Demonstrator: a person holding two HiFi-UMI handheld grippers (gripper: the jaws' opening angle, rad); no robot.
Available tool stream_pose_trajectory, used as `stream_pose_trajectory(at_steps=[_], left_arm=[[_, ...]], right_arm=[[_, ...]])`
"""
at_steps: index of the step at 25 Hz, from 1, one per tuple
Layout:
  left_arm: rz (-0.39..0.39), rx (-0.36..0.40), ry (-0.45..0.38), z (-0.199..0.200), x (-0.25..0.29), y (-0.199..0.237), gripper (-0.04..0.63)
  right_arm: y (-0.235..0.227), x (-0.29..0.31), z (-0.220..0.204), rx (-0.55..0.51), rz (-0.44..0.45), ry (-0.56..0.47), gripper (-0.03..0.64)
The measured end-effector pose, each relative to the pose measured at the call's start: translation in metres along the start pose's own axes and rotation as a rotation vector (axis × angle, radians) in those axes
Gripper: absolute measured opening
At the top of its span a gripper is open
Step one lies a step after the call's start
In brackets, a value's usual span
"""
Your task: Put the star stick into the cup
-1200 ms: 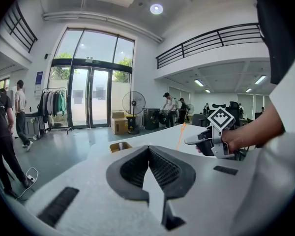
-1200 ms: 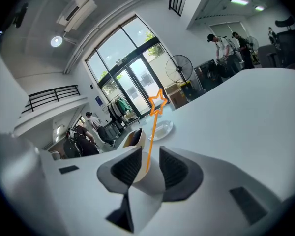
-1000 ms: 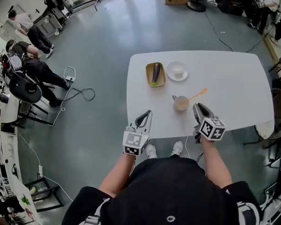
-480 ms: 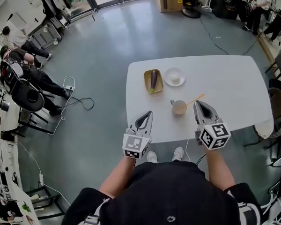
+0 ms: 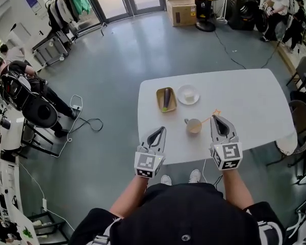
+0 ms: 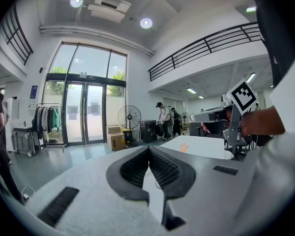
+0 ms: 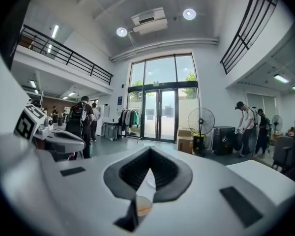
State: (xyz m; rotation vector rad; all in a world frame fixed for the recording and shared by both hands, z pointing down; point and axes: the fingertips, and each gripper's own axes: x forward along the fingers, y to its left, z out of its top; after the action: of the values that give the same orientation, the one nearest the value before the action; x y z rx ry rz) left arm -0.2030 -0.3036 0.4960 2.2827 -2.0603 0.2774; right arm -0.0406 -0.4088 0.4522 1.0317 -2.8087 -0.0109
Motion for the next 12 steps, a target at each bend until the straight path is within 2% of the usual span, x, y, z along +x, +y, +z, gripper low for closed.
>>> stream_pose_trajectory(at_steps=[6,12], left_arm=[[0.036,-0.018,0.016,-0.001,-0.004,0.007,0.009],[-0.002,-0.035,0.030,-0.015,0.006,-0.002,0.009]], right_arm=[[0.004,0.001,0.000,-0.061,-0.011,0.011,0.005],[-0.005,0.002,0.000,-0.058,-0.031,0.001,0.005]])
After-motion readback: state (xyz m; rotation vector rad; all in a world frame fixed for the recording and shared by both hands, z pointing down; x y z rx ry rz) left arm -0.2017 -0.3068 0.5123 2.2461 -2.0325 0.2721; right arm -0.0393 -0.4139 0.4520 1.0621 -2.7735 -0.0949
